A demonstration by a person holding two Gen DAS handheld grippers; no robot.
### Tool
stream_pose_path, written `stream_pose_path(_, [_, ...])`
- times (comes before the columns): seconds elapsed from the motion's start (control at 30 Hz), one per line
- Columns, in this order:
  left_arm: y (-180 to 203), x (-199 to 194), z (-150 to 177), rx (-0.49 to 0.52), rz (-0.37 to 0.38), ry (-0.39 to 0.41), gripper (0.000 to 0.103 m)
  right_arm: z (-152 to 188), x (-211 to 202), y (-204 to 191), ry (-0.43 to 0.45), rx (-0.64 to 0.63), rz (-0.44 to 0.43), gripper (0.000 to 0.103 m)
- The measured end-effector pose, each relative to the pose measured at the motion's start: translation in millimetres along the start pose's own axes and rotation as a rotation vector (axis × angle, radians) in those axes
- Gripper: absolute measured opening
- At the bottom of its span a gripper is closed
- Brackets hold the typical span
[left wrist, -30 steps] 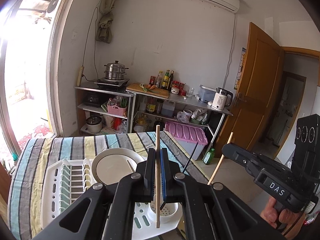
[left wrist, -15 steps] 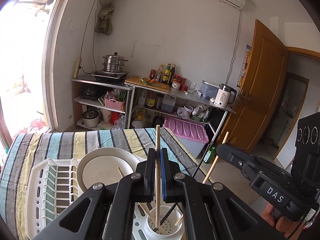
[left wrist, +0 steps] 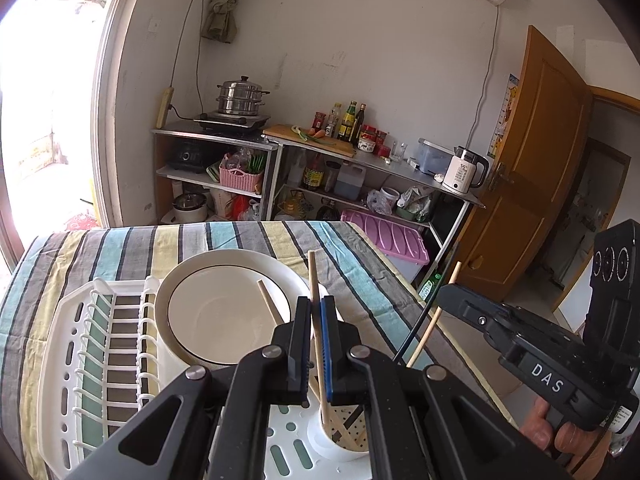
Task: Organize utensils
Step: 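Drop the chopsticks into the white cup by opening both tools, then move both open tools back toward the remaining chopsticks on the table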
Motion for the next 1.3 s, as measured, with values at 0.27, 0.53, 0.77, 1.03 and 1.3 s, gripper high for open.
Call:
stream_pose_path(0.27, [-3.4,2.5,7.9,0.007,-0.031,-0.022,0.005,0.7,1.9,3.7,-0.016,0.007,0.019,0.006])
stream_pose_path(0.53, [-5.2,-4.8,10.2,0.024,-0.048,-0.026,0.005,1.5,-2.4,3.8,-0.031,-0.006,0.031,0.007])
stream_pose_path(0.77, [-5.4,-22.3,18.3,0.046,-0.051,-0.023,0.006,8.1,-17.5,2.0,-0.027,-0.014,0.035,0.015])
stream_pose_path(1.03, [-13.4,-73.6,50.0,0.074,-0.073,0.007,0.006,26.7,-57.2,-14.6,-0.007,-0.029,0.024,0.015])
stream_pose_path(1.3, [-33.1,-131.6,115.4,0.067,-0.104,-0.005,0.006,70.9,-106.0,-42.5,0.006,-0.067,-0.009,0.016])
Point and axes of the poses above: each gripper's, at about its wrist camera, not at the fingertips, and x roughly the way its jaws point, y to its right, z to its underside, the point moved 7 cm from there along x, roughly the way its jaws point, and after that the axes turned 8 degrees about -z, right-handed, at the moved point
